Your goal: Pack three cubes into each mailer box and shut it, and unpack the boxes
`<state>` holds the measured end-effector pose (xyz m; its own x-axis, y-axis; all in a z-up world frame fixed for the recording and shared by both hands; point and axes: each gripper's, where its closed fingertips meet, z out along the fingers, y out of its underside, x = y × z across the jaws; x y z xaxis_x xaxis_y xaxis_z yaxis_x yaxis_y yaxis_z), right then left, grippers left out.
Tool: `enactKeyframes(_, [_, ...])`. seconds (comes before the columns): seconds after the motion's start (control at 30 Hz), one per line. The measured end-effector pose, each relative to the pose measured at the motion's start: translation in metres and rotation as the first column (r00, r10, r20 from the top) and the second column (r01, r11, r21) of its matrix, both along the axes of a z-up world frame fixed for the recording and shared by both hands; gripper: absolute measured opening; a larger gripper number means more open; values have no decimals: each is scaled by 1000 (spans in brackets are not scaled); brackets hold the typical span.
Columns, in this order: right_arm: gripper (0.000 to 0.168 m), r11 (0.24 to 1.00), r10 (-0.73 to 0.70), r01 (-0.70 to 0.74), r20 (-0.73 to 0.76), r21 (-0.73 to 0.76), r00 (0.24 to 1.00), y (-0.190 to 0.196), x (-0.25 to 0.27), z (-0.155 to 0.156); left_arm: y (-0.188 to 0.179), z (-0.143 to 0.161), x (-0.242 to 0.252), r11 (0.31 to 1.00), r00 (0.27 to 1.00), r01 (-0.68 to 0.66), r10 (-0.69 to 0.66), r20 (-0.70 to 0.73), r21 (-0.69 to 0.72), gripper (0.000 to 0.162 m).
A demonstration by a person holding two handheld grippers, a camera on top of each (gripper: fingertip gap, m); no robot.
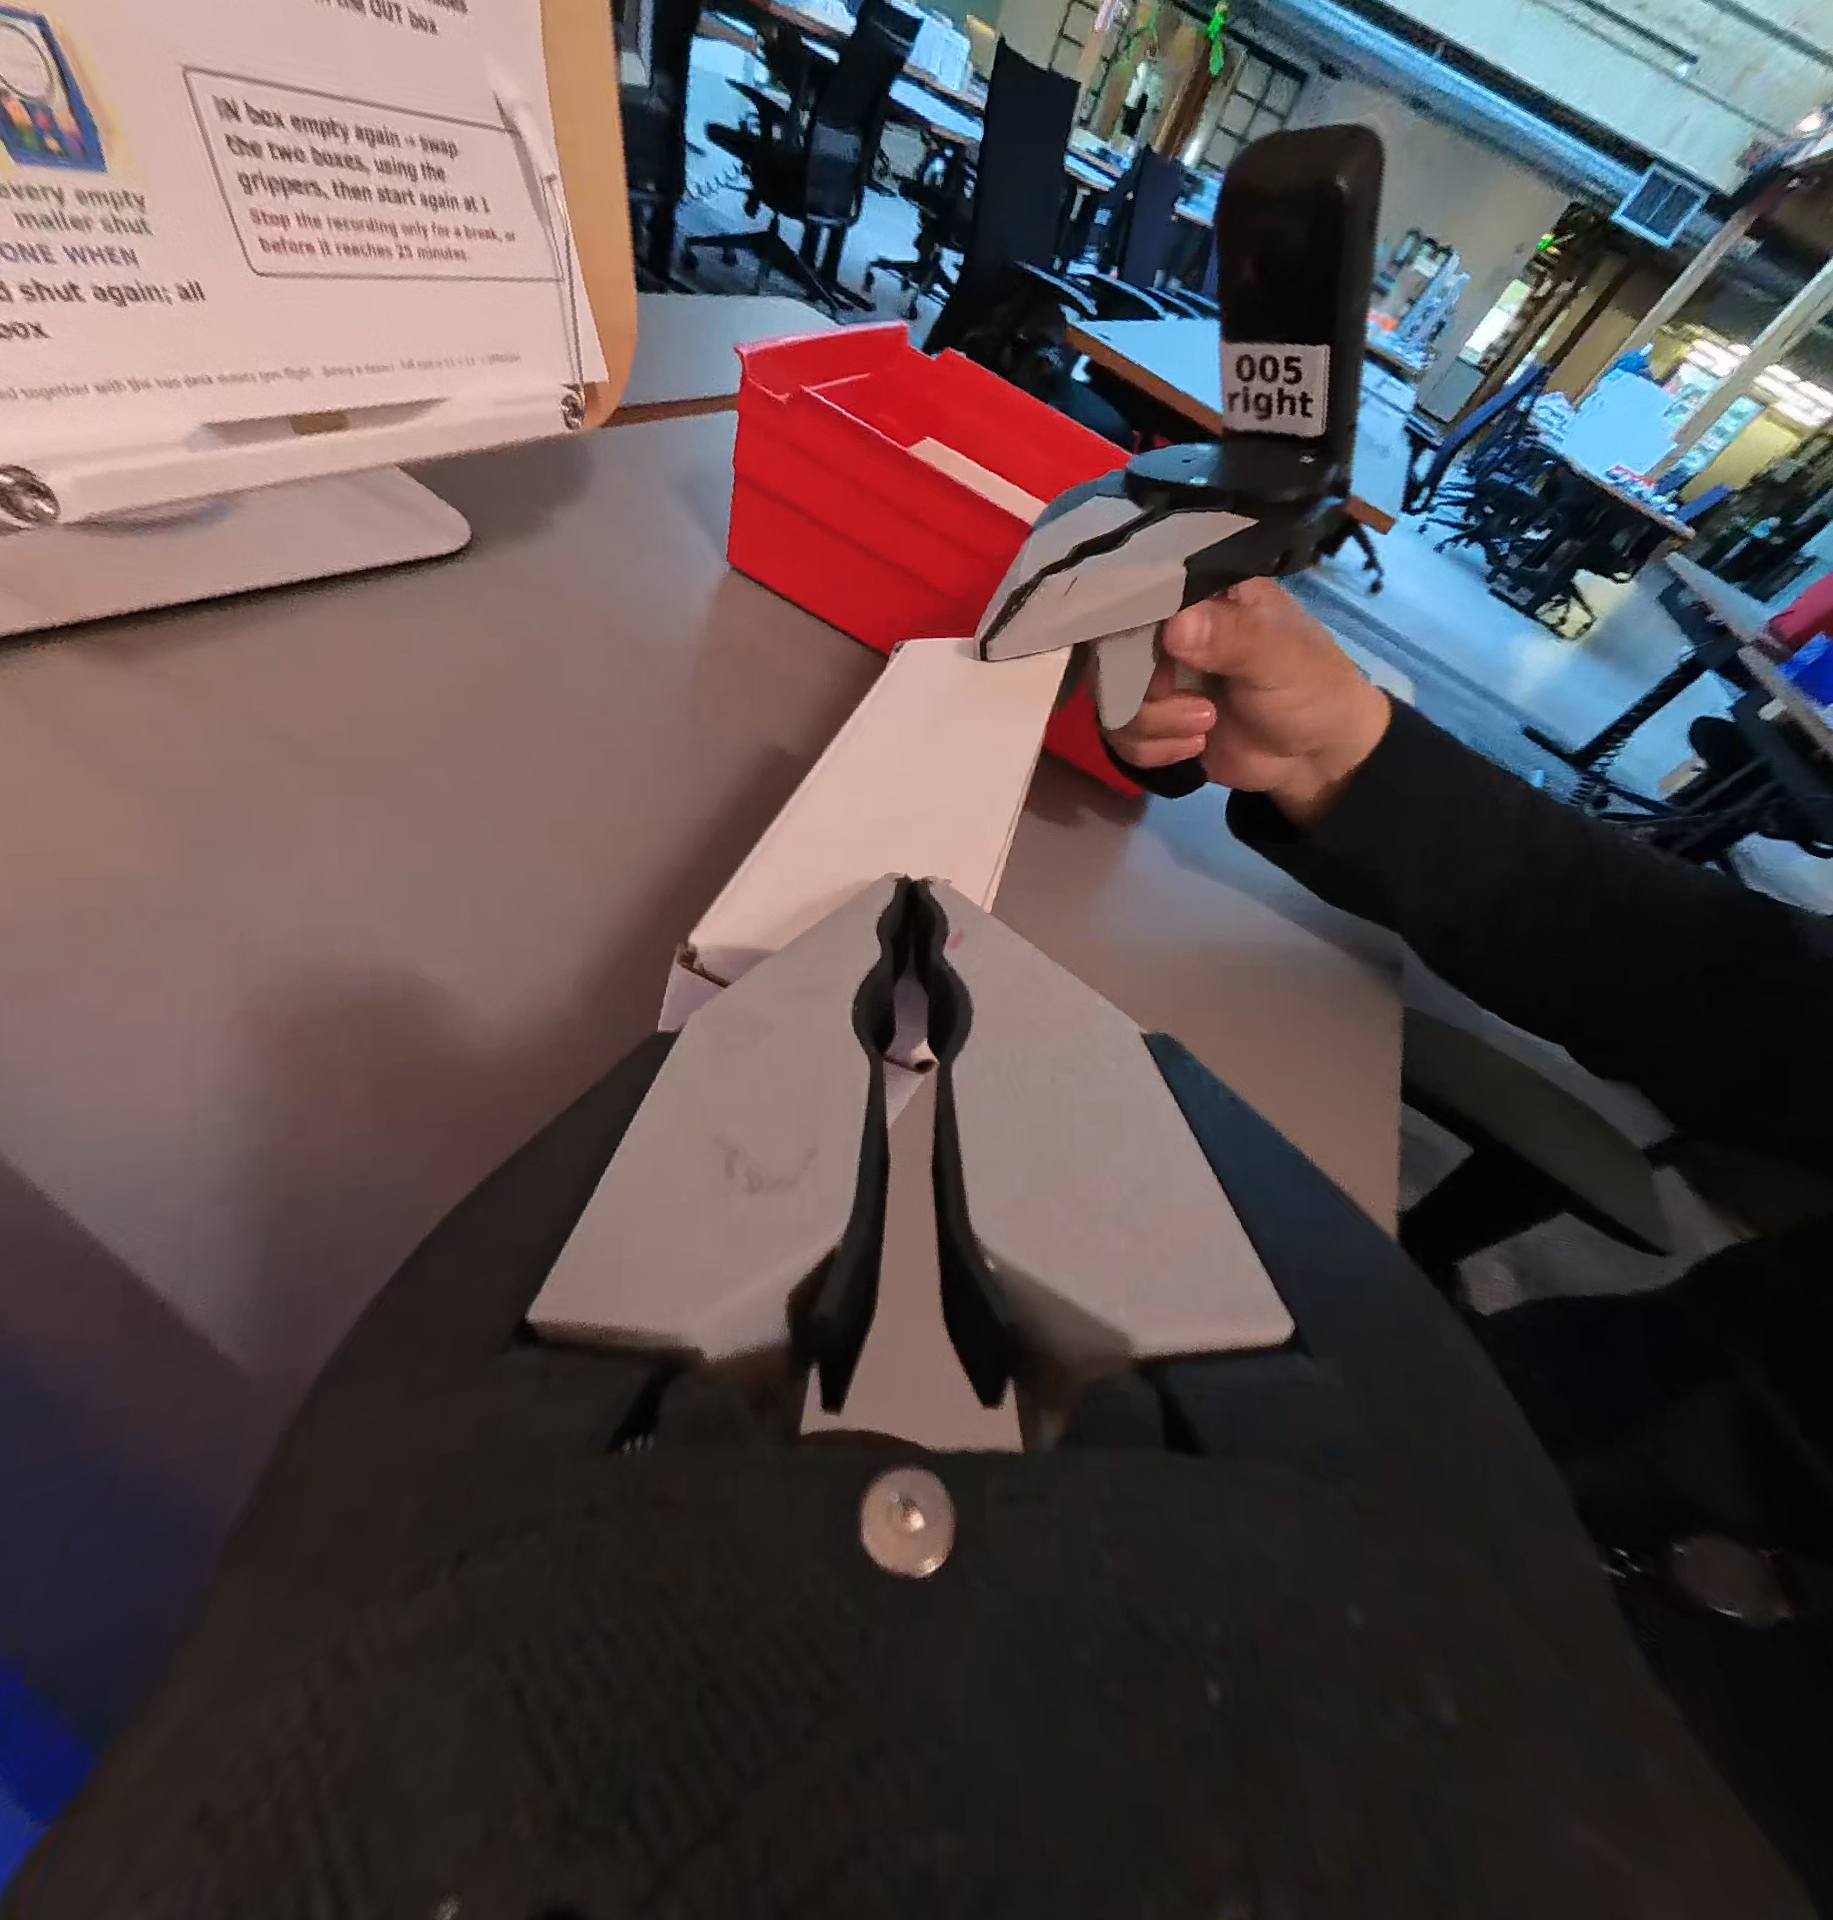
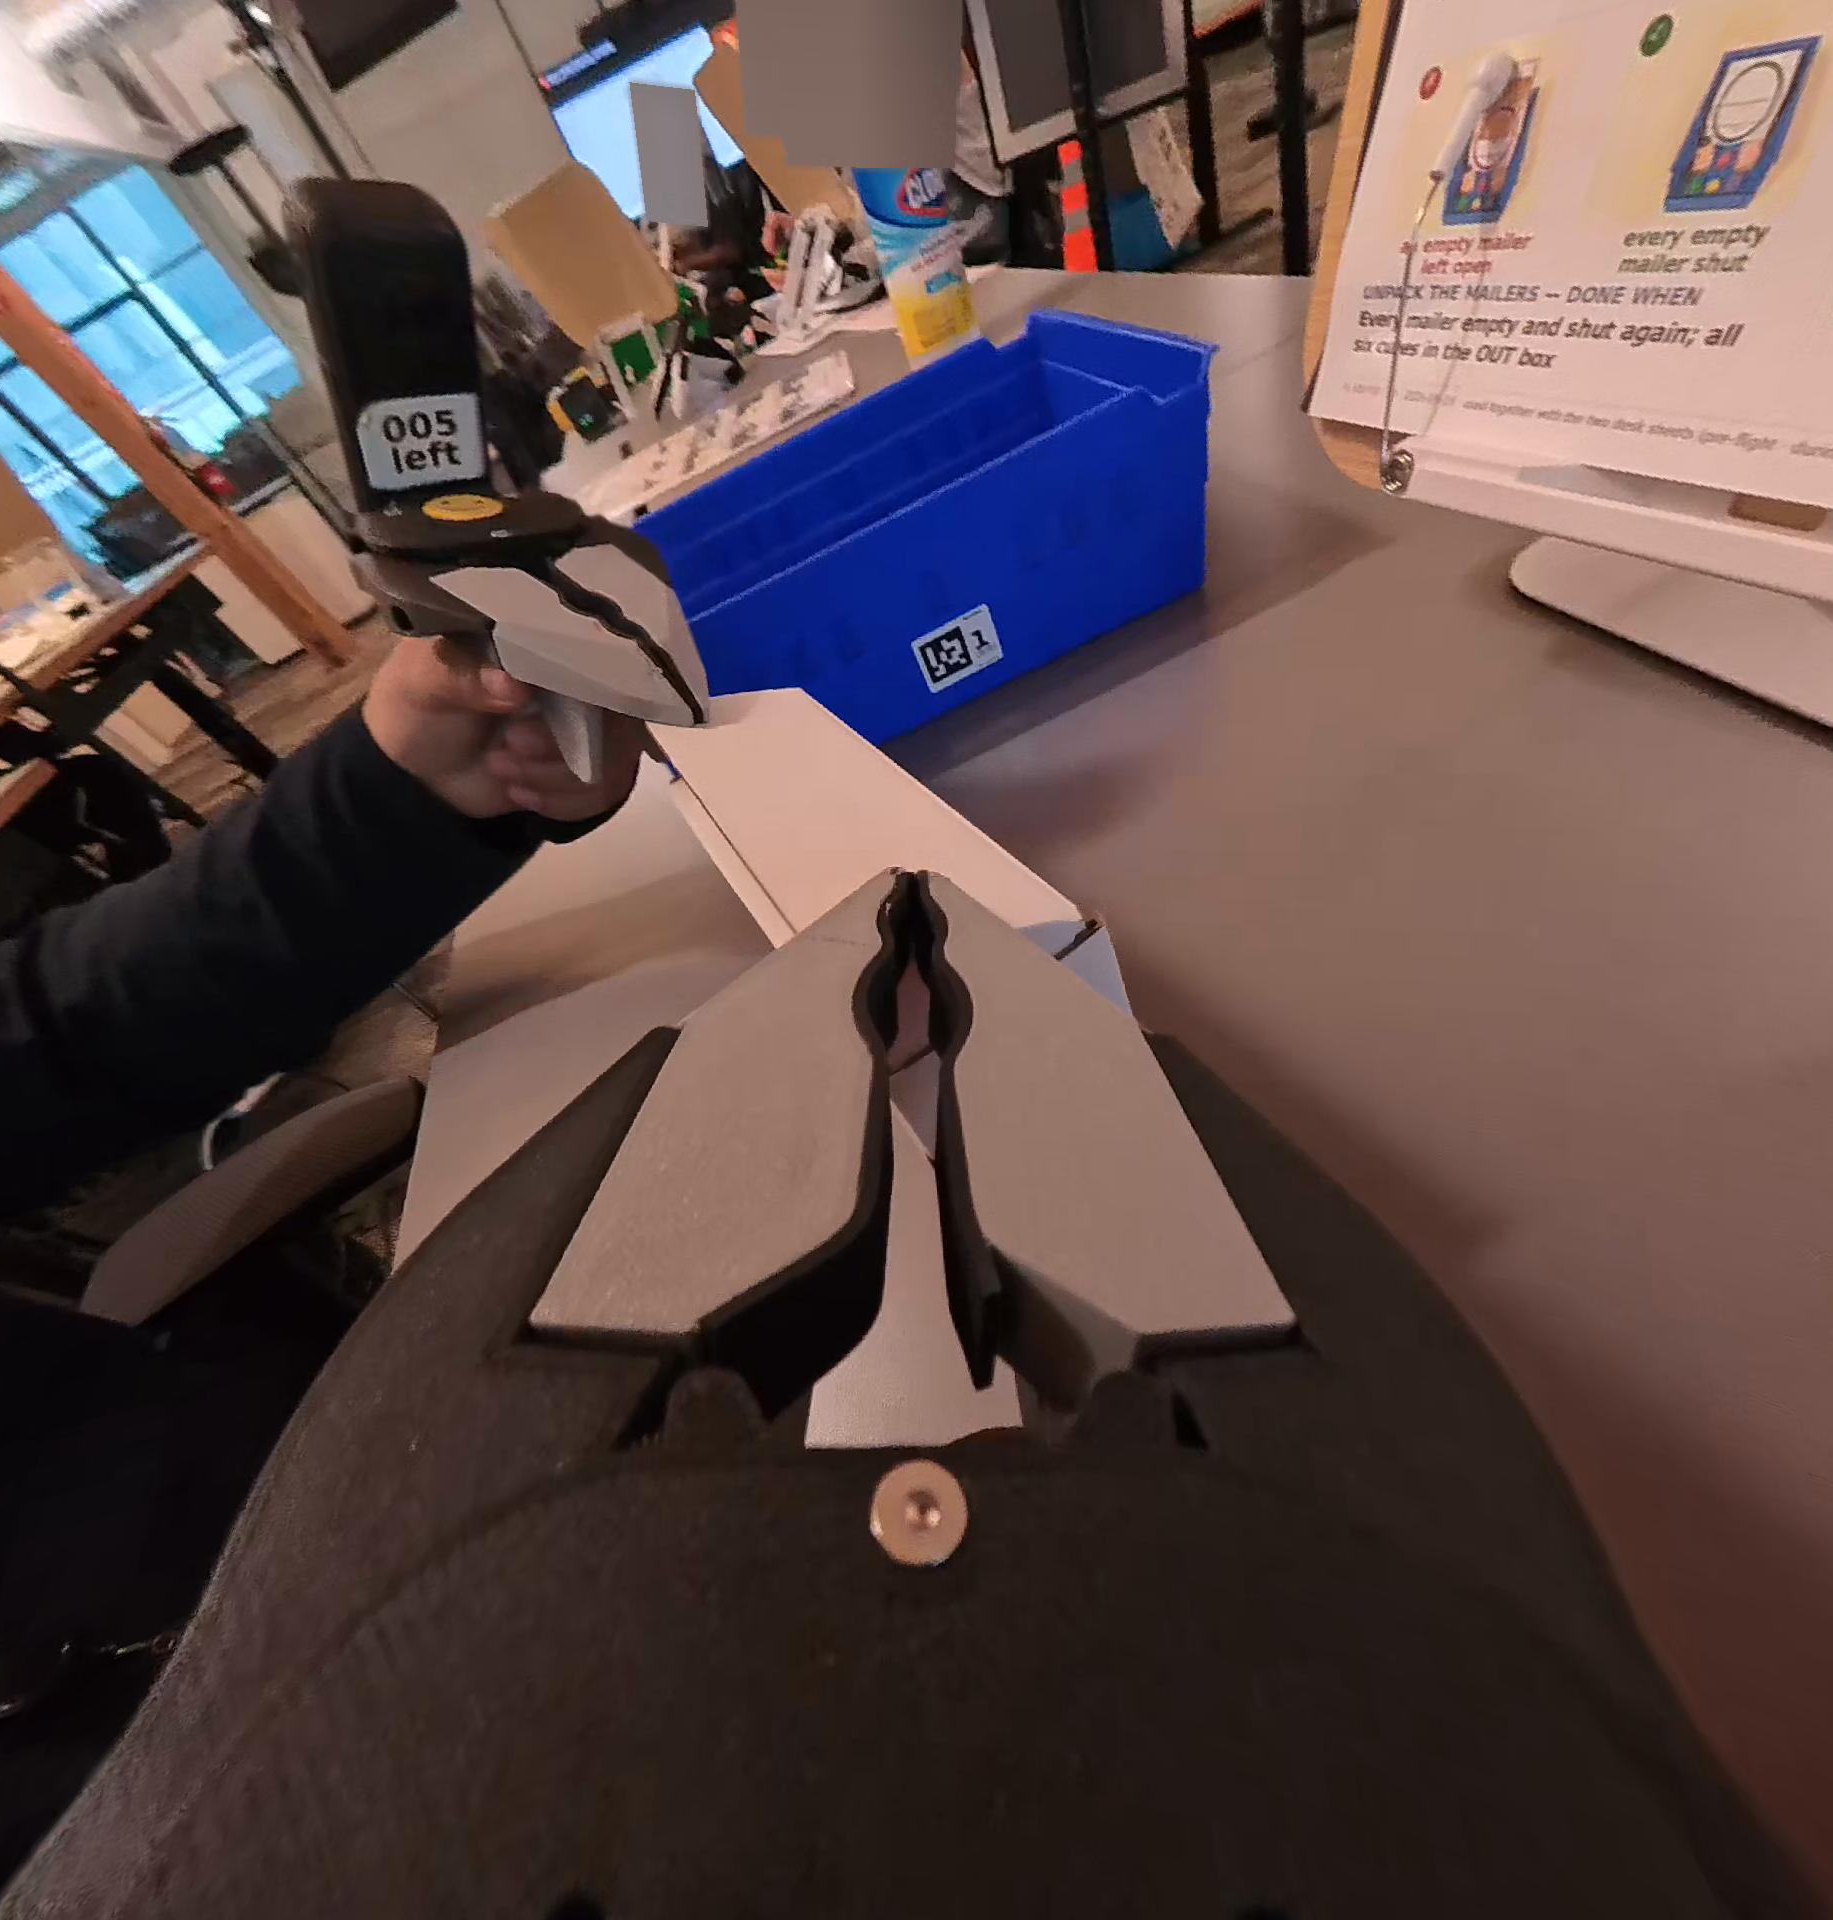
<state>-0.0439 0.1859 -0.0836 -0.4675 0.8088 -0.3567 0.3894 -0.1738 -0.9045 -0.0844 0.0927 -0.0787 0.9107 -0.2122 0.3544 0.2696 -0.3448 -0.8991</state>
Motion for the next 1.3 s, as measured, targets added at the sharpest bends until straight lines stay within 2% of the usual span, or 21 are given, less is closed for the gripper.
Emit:
enactKeyframes(0.17, [0,996,73,-76,-56,-46,996,-5,-1,-3,-1,-9,2,1000,999,-8,8,-34,7,0])
enactKeyframes(0.37, [0,994,96,-89,-125,61,987,-7,0,-10,-2,-17,2,999,998,-20,23,-58,47,0])
enactKeyframes(0.63, [0,991,103,-86,-186,99,977,-6,-1,-11,-1,-18,1,998,997,-30,34,-68,64,0])
enactKeyframes(0.83, [0,989,147,-149,-237,11,960,-5,6,5,-2,-18,1,998,997,-24,28,-69,57,0])
enactKeyframes(1.0, [0,985,172,-165,-189,54,967,-8,9,-8,-2,-18,1,998,998,-15,19,-67,61,0])
enactKeyframes(1.3, [0,973,174,-126,-257,191,951,-9,9,-14,-2,-19,2,997,996,1,6,-92,73,0])
